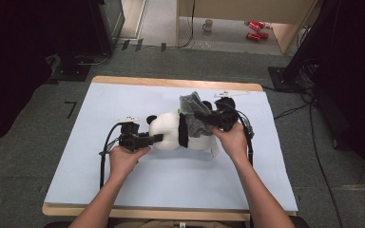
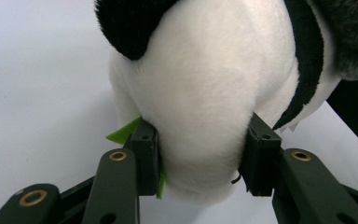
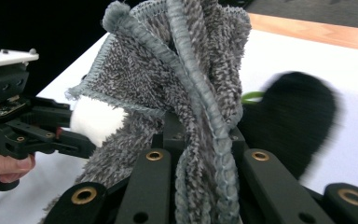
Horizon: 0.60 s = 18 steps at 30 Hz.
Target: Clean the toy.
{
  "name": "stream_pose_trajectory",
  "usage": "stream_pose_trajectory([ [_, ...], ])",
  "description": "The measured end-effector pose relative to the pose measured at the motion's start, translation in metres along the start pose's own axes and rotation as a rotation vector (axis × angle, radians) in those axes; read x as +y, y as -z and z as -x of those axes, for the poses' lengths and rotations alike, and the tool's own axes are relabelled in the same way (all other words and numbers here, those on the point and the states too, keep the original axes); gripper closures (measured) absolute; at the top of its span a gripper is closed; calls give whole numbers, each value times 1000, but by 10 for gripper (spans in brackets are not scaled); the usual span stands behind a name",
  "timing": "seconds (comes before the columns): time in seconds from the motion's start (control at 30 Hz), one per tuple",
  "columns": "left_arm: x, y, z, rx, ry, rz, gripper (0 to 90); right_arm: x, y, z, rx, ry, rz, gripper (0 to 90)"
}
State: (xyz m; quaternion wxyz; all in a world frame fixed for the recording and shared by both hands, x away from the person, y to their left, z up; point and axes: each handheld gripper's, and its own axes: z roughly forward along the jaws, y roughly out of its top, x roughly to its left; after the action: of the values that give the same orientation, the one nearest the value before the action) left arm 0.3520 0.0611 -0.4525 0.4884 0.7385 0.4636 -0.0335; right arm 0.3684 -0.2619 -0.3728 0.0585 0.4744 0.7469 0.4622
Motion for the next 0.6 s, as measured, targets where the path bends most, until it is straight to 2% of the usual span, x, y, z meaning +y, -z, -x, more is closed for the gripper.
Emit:
stream_pose_trajectory([
  [0.07,2,-1,-2,-2,2,-1,569,-2,6,8,-8,-28,11,794],
  [0.2,4,-1,-3,-3,4,-11,569,-7,12,20,-19,-51,34,792],
  [0.3,6,-1,-3,-2,8,-15,569,-13,16,33,-27,-92,47,792],
  [0.4,7,-1,-7,-6,17,-18,569,-18,21,44,-94,-105,42,794],
  [0.43,8,-2,-9,-9,20,-19,569,-20,21,47,-95,-118,37,794],
  [0.53,7,-1,-8,-11,15,-21,569,-27,20,57,-32,-169,39,793],
  [0.57,6,-2,-7,-8,14,-18,570,-29,19,59,-27,-184,37,793],
  [0.6,6,-2,-7,-7,14,-19,570,-29,19,60,-35,-178,33,794],
])
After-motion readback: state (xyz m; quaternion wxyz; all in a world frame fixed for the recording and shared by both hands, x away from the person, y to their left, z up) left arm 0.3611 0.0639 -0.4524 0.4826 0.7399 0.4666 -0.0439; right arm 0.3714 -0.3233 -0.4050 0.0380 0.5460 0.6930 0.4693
